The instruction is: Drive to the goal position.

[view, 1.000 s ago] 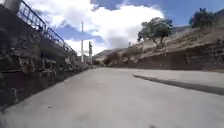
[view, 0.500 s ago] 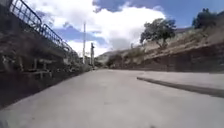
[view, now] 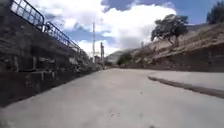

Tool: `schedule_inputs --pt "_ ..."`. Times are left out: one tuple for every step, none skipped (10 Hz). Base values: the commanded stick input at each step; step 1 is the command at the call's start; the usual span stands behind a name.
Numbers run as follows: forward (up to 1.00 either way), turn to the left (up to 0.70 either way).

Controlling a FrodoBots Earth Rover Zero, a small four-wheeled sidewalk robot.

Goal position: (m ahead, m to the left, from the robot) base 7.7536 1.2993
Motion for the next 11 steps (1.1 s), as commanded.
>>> schedule_inputs --pt "0.7 0.0" --pt "0.7 0.0" --pt "0.7 0.0" --pt "0.7 0.0" --pt "0.7 0.0" --pt "0.7 0.0" --pt "0.7 0.0" --pt "0.7 0.0" --pt "0.7 0.0" --pt "0.7 0.0" --pt "0.7 0.0"
